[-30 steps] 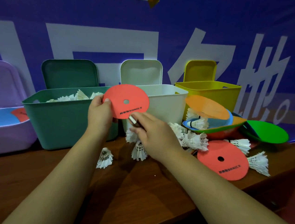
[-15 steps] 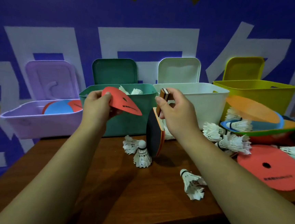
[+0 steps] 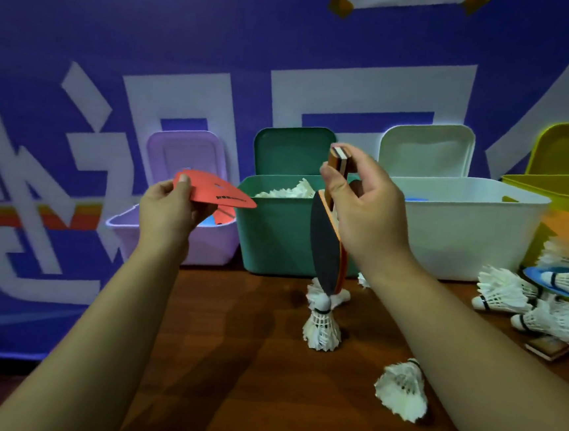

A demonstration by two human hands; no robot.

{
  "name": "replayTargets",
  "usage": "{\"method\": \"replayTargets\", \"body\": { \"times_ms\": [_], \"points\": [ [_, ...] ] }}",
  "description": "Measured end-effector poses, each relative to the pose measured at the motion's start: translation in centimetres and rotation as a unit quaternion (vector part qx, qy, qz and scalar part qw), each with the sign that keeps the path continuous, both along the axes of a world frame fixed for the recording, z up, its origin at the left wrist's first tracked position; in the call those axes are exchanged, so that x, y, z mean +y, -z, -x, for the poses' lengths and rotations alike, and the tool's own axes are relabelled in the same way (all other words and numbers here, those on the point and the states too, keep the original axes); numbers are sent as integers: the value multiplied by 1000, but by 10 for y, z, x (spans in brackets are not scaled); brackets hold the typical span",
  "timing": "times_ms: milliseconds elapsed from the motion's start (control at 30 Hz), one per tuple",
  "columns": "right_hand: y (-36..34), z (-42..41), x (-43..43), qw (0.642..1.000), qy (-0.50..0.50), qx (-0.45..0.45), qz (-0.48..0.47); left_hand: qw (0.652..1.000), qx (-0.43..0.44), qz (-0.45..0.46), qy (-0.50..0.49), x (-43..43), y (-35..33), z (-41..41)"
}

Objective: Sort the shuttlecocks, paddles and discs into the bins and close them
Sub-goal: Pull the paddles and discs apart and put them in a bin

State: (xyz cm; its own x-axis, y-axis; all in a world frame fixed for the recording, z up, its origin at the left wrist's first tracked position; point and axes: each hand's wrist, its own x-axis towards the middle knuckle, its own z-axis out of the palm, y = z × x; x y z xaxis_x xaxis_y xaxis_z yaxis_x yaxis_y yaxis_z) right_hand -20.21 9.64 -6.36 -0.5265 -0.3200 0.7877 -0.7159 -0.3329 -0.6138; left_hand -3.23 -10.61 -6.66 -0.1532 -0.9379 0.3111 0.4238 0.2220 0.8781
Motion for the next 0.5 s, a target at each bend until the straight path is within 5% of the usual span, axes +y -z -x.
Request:
{"method": "replayTargets", "body": {
  "times_ms": [233,333,367,400,433,467,500],
  "points": [
    [-1,-13,-37,999,-38,5,-11,997,37,-55,-37,-75,-3,-11],
    [1,-15,-47,999,-44,1,-9,974,-214,-31,-69,-100,10,-10],
    [2,-15,-50,999,-43,-1,-9,907,-397,28,-138,-105,18,-9],
    [2,-15,-51,999,-41,-4,-9,852,-483,83,-182,-110,25,-7],
    [3,-14,-52,999,-39,-7,-9,865,-468,45,-174,-114,30,-2],
    [4,-13,-53,999,-41,-12,-9,926,-359,-35,-110,-118,32,3],
    [5,-12,-53,999,-43,-17,-7,948,-305,-54,-74,-121,32,8]
  ]
}}
